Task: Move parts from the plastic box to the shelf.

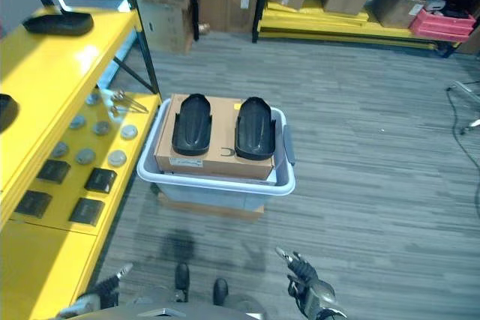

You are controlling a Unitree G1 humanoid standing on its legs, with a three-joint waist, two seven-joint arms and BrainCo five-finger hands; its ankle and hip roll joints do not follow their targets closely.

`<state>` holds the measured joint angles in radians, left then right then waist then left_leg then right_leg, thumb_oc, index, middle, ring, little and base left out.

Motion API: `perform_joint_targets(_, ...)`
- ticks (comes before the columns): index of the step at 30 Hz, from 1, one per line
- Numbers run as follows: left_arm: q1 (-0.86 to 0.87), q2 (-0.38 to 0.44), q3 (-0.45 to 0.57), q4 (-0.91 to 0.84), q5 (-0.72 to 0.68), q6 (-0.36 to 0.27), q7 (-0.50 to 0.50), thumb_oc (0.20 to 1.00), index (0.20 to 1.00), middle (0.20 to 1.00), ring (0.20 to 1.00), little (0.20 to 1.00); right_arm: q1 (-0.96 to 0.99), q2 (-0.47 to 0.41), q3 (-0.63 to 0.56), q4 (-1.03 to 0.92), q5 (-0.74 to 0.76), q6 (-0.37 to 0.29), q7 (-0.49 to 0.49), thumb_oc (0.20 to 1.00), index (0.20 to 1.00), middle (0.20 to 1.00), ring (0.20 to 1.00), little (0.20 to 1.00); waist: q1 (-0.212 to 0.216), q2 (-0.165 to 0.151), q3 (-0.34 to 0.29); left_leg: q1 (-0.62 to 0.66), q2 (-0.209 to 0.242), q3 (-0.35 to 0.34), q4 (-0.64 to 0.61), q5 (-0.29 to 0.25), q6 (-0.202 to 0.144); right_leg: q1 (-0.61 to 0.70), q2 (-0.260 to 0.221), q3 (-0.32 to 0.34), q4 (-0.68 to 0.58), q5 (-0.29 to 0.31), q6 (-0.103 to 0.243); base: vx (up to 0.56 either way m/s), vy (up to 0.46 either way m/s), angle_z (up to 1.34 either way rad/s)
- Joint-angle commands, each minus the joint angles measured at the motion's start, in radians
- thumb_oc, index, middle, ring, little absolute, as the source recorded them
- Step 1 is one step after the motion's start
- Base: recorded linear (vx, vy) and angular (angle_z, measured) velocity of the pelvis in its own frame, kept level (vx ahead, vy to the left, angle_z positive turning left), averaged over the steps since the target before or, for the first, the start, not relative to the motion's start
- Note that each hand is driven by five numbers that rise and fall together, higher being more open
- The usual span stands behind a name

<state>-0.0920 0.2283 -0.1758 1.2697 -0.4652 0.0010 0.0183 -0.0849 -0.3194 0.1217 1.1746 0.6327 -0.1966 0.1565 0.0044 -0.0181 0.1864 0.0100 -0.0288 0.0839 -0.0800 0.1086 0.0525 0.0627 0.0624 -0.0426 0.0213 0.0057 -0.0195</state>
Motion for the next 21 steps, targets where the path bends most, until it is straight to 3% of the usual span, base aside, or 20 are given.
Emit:
perform_joint_targets(1,-0.024,0.036,-0.016,0.004,0.071,0.014,0.020,1.000,1.000,1.000,1.000,1.000,0.002,-0.020,-0.015,-0.152,0.055,-0.185,-0.093,1.000,1.000,1.000,1.000,1.000,-0.014,0.001,-0.006,-0.032,0.007,-0.006,0.097,-0.068,-0.010,-0.163,-0.059,-0.077,0.323,0.023,0.109,-0.03,-0.043,-0.35)
perform_joint_targets(2,-0.020,0.048,-0.022,0.002,0.060,0.004,0.025,1.000,1.000,1.000,1.000,1.000,0.007,-0.030,-0.028,-0.220,0.026,-0.217,-0.122,1.000,1.000,1.000,1.000,1.000,-0.027,-0.001,0.011,-0.027,0.020,-0.008,0.105,-0.083,-0.002,-0.204,-0.087,-0.081,0.356,0.041,0.122,0.00,-0.106,-0.24)
perform_joint_targets(4,-0.014,0.060,-0.019,0.003,0.029,-0.013,0.024,1.000,1.000,1.000,1.000,1.000,0.008,-0.042,-0.044,-0.264,-0.018,-0.222,-0.140,1.000,1.000,1.000,1.000,1.000,-0.037,-0.002,0.022,-0.006,0.040,-0.005,0.101,-0.094,-0.017,-0.176,-0.151,-0.077,0.245,0.047,0.132,0.04,-0.261,-0.02)
perform_joint_targets(6,-0.018,0.068,-0.023,0.004,0.021,-0.017,0.014,1.000,1.000,1.000,1.000,1.000,0.015,-0.053,-0.053,-0.295,-0.048,-0.240,-0.155,1.000,1.000,1.000,1.000,1.000,-0.058,-0.010,0.028,0.000,0.042,-0.023,0.136,-0.131,-0.023,-0.167,-0.197,-0.029,0.154,0.072,0.152,0.13,-0.336,0.04)
perform_joint_targets(7,-0.020,0.071,-0.024,0.002,0.024,-0.018,0.011,1.000,1.000,1.000,1.000,1.000,0.019,-0.065,-0.054,-0.315,-0.069,-0.242,-0.169,1.000,1.000,1.000,1.000,1.000,-0.067,-0.008,0.022,0.002,0.054,-0.048,0.126,-0.120,-0.029,-0.136,-0.189,0.019,0.087,0.062,0.141,0.23,-0.356,0.08)
perform_joint_targets(8,-0.025,0.070,-0.025,0.004,0.022,-0.015,0.008,1.000,1.000,1.000,1.000,1.000,0.010,-0.090,-0.045,-0.336,-0.086,-0.247,-0.183,1.000,1.000,1.000,1.000,1.000,-0.066,-0.013,0.014,0.003,0.058,-0.052,0.124,-0.120,-0.036,-0.108,-0.189,0.019,0.031,0.068,0.135,0.30,-0.386,0.39)
perform_joint_targets(12,0.017,0.043,-0.027,-0.015,0.073,-0.015,-0.022,1.000,1.000,1.000,1.000,1.000,-0.046,-0.149,-0.043,-0.489,-0.124,-0.144,-0.305,1.000,1.000,1.000,1.000,1.000,-0.046,-0.019,0.007,0.003,0.083,-0.053,0.112,-0.109,-0.066,-0.064,-0.179,0.013,-0.039,0.070,0.123,0.17,-0.199,0.18)
perform_joint_targets(15,-0.005,0.024,-0.072,-0.034,0.089,-0.042,-0.044,1.000,1.000,1.000,1.000,1.000,-0.139,-0.210,-0.047,-0.562,-0.180,-0.061,-0.349,1.000,1.000,1.000,1.000,1.000,-0.040,-0.007,0.057,-0.047,0.097,-0.059,0.097,-0.087,-0.086,-0.091,-0.185,0.006,-0.075,0.084,0.120,-0.08,-0.033,0.01)
perform_joint_targets(18,-0.080,0.029,-0.135,-0.063,0.050,-0.073,-0.041,1.000,1.000,1.000,1.000,1.000,-0.354,-0.290,0.005,-0.549,-0.226,0.006,-0.466,1.000,1.000,1.000,1.000,1.000,-0.019,0.000,0.137,-0.126,0.109,-0.079,0.099,-0.063,-0.102,-0.152,-0.201,-0.017,-0.088,0.107,0.126,-0.23,0.008,0.03)
perform_joint_targets(21,-0.126,0.044,-0.167,-0.078,0.032,-0.065,-0.048,1.000,1.000,1.000,1.000,1.000,-0.476,-0.363,0.018,-0.491,-0.229,0.025,-0.522,1.000,1.000,1.000,1.000,1.000,0.002,0.005,0.179,-0.170,0.095,-0.097,0.091,-0.051,-0.105,-0.195,-0.215,-0.042,-0.076,0.112,0.135,-0.10,0.021,0.33)
